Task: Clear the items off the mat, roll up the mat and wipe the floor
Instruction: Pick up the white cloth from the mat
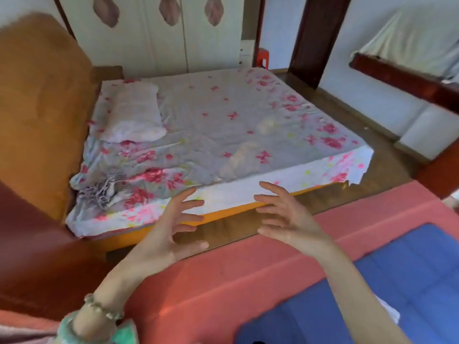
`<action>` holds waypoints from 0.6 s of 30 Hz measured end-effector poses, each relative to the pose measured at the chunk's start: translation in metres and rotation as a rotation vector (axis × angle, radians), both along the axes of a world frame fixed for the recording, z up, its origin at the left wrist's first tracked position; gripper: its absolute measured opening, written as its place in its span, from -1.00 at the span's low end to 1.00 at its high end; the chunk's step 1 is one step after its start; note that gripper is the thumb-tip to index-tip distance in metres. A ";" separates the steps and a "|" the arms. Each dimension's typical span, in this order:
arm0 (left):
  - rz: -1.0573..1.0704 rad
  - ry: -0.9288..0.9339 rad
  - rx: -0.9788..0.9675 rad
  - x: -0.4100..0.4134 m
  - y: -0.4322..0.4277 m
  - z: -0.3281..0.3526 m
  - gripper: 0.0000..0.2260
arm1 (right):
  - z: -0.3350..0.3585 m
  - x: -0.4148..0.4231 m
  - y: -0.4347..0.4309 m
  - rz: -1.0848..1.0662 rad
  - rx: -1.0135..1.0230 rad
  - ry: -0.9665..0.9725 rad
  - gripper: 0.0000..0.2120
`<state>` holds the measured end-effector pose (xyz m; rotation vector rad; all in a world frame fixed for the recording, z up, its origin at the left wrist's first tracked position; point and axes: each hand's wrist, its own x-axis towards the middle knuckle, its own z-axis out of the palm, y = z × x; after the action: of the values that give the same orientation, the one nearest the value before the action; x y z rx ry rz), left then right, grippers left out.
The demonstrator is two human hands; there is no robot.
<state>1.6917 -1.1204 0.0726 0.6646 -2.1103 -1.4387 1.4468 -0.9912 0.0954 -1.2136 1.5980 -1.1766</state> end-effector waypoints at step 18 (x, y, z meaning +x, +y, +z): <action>-0.780 -0.080 -0.021 -0.319 -0.150 0.013 -0.20 | -0.010 -0.150 -0.016 -0.840 -0.036 -0.003 -0.26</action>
<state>1.3730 -1.2706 0.0855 -0.1592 -2.5854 -1.7730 1.2971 -1.0074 0.0855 -0.5313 2.1722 -1.7012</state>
